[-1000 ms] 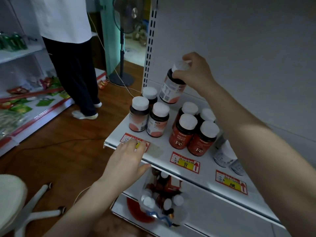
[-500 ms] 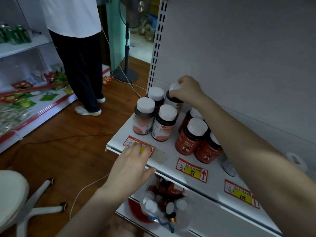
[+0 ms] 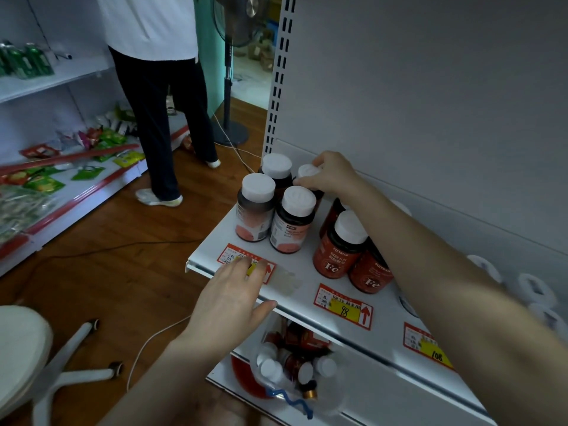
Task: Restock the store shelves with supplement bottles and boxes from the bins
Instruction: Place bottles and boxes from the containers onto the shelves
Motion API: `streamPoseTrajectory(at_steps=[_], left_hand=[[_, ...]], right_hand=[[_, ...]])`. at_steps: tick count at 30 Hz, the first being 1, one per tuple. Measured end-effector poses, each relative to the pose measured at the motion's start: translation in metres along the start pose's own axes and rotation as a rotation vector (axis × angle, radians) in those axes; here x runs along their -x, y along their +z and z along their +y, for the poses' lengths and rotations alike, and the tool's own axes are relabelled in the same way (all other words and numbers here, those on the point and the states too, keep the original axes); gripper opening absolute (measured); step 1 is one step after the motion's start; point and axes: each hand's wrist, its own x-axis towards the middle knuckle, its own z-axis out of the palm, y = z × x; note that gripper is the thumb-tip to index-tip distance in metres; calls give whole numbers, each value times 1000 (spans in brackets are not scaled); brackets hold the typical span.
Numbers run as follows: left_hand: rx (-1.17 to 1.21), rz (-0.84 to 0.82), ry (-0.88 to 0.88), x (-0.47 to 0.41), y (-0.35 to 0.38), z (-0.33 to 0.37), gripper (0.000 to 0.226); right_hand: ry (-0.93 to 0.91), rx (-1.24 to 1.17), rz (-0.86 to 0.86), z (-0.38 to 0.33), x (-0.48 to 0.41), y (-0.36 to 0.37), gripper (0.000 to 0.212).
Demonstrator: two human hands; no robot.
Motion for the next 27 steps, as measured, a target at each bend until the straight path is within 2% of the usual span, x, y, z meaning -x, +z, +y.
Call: streamPoseTrajectory(at_steps=[4,9,13,17,23,27], left_hand=[[14,26,8,-1,-1,5,64],[53,63,56,-2,-3,13,62],[72,90,130,2,-9,27,58],[106,83,214,15,-13,44,57],[224,9,328,61,-16,67,56],[239,-31,379,96,-16,75,46]], right_hand=[[2,-25,-9,2,2,-1,61],[-36,-6,3,0,8,-6,53],[-142,61,180,9,21,-12,39],[-164,70,324,26,56,-24,37],[-66,118,435,53,146,-29,36],[-37,120,488,67,208,-12,37]])
